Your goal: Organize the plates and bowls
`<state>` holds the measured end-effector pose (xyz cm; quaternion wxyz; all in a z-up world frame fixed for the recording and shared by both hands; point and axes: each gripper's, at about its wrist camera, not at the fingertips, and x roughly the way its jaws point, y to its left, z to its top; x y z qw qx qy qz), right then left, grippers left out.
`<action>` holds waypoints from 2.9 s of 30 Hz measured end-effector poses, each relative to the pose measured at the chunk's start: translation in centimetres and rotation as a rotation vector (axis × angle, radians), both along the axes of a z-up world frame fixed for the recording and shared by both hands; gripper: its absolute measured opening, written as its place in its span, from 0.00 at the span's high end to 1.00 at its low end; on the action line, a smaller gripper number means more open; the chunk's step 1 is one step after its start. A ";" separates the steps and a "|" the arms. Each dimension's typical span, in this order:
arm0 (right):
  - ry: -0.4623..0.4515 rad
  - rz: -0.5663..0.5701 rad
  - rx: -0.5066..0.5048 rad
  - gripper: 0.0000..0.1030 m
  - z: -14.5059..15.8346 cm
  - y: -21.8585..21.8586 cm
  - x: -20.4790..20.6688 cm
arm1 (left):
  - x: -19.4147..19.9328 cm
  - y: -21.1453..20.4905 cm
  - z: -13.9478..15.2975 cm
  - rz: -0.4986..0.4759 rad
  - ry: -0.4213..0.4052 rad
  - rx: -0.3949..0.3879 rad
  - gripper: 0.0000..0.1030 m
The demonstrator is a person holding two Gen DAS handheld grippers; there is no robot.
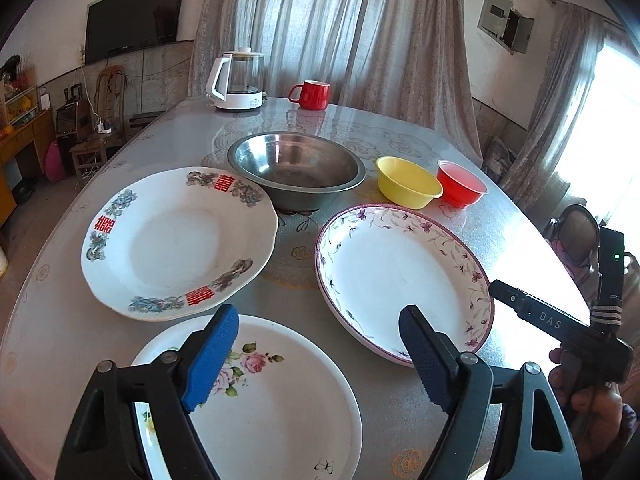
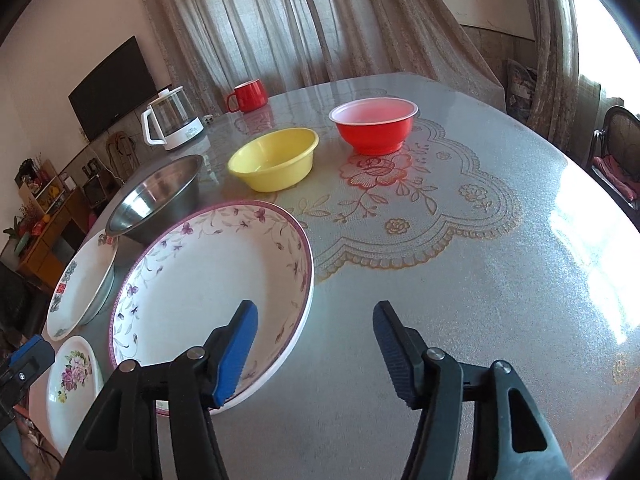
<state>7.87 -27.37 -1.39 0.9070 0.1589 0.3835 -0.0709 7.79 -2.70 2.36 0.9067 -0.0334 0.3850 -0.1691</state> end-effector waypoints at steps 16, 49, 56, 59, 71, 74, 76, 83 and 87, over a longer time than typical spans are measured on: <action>0.056 0.032 -0.005 0.65 -1.5 -0.5 3.2 | 6.3 -3.2 -2.3 -0.107 0.129 0.085 0.72; 0.134 0.283 -0.079 0.78 -2.0 0.7 6.5 | 10.7 -5.9 -4.5 -0.370 0.146 0.296 0.81; 0.130 0.259 -0.060 0.82 -1.9 0.0 6.3 | 9.5 -5.8 -3.8 -0.370 0.144 0.269 0.84; 0.127 0.237 -0.008 0.82 -1.9 -1.3 6.0 | 8.9 -6.1 -4.1 -0.374 0.162 0.249 0.84; 0.141 0.229 0.043 0.82 -1.8 -2.5 3.4 | 6.6 -5.9 -3.6 -0.394 0.172 0.217 0.84; 0.141 0.237 0.057 0.82 -1.9 -2.5 2.6 | 6.2 -5.6 -3.6 -0.388 0.169 0.207 0.84; 0.138 0.238 0.045 0.82 -1.8 -2.3 2.1 | 5.9 -5.5 -3.5 -0.381 0.157 0.213 0.84; 0.134 0.224 0.040 0.82 -1.7 -2.1 1.2 | 4.1 -5.1 -3.2 -0.370 0.139 0.205 0.84; 0.136 0.225 0.019 0.82 -1.8 -1.9 1.1 | 3.1 -5.1 -2.9 -0.343 0.116 0.190 0.84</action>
